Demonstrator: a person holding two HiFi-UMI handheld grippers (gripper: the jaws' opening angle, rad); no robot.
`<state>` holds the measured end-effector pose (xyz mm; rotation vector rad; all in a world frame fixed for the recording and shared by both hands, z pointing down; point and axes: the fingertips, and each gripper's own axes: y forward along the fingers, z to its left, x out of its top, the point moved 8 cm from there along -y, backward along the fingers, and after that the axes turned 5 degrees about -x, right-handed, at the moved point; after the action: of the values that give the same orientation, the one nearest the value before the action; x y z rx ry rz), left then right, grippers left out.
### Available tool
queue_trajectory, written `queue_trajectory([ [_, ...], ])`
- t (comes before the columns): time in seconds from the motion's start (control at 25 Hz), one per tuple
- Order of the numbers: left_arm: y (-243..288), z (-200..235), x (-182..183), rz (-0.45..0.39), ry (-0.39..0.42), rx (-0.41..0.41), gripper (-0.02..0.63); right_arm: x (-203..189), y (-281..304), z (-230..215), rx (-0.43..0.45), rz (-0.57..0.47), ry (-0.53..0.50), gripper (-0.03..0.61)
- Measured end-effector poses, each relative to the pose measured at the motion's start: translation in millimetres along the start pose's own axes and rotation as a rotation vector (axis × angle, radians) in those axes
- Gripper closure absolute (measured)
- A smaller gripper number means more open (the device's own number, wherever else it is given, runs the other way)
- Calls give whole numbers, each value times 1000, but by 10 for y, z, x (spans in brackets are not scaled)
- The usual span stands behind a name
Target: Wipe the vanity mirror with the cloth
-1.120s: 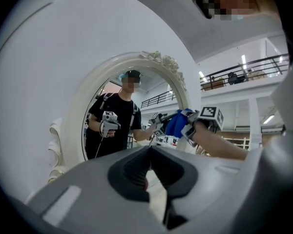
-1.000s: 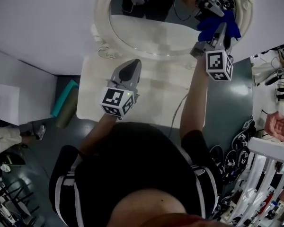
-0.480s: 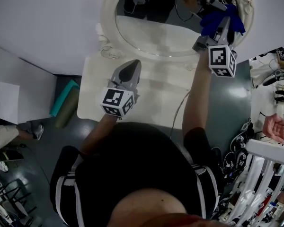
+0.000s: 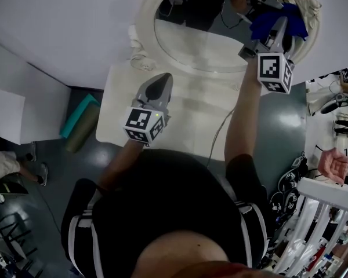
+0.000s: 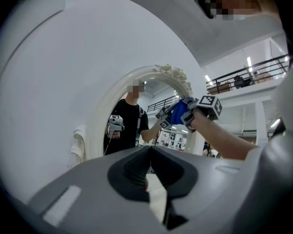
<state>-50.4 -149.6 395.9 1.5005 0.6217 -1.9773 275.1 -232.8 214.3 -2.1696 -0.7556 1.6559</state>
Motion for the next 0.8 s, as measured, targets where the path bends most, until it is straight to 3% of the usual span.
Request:
queue_trajectory([
  [0.8,-153,-116,70,-21,-11,53,601,5,20,486,121,-10,-42,506],
])
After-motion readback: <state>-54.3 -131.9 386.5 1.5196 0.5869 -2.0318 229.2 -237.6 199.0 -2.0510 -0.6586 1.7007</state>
